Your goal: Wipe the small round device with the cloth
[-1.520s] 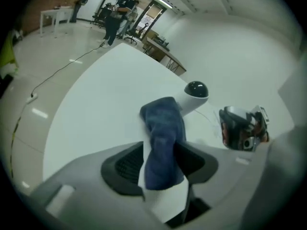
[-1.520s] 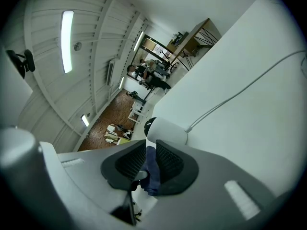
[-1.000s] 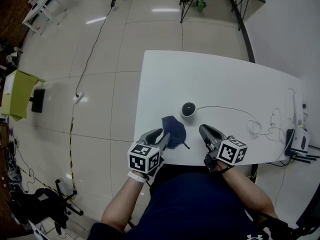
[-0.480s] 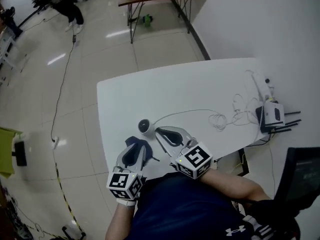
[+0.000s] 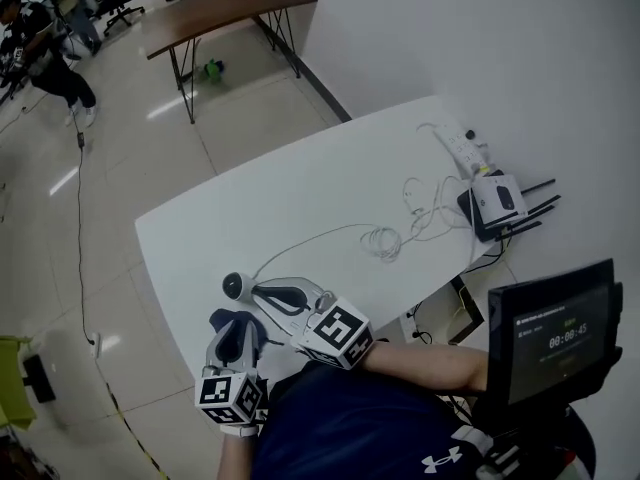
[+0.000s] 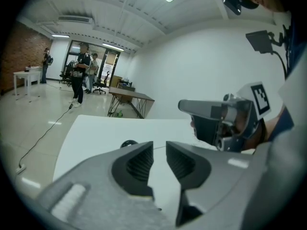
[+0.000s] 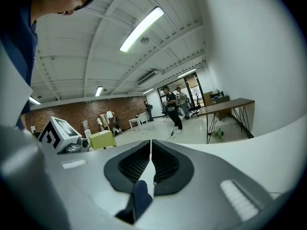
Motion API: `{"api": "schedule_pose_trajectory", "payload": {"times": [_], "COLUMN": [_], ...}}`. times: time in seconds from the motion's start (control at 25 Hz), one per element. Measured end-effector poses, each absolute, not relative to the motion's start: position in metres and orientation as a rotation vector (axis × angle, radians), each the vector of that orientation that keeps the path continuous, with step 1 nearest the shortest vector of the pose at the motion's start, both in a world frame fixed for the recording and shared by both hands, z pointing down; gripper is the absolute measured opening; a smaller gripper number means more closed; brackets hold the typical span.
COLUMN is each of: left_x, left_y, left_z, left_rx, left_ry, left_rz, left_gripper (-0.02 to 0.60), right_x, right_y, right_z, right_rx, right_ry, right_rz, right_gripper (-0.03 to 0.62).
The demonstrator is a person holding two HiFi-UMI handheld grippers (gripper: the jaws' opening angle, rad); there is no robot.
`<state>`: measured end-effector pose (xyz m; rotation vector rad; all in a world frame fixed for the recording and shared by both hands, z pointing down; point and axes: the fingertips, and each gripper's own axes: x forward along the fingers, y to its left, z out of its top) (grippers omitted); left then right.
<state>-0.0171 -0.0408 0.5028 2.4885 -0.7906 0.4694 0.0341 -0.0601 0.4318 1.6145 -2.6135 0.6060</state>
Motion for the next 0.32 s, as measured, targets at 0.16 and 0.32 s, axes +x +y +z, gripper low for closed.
{"api": "schedule_pose_trajectory", "payload": {"times": [0.16, 0.32], "left_x": [0.012, 0.043], "left_y": [-0.039, -0.035], "left_z": [0.502, 0.485], "left_rx": [2.523, 2.546], "left_ry": [-0.717, -0.672], "left_rz": [0.425, 0.371], "left_gripper": [0.077, 0.075], "right_x": [0.062, 0.090], "right_y": [-0.053, -0.039], "right_z": [0.438, 0.436], "right_rx": [1.685, 1.745], "right_ry": [-2.548, -2.479], "right_rz": [0.542, 0.477], "right_gripper": [0.020, 0.020]}}
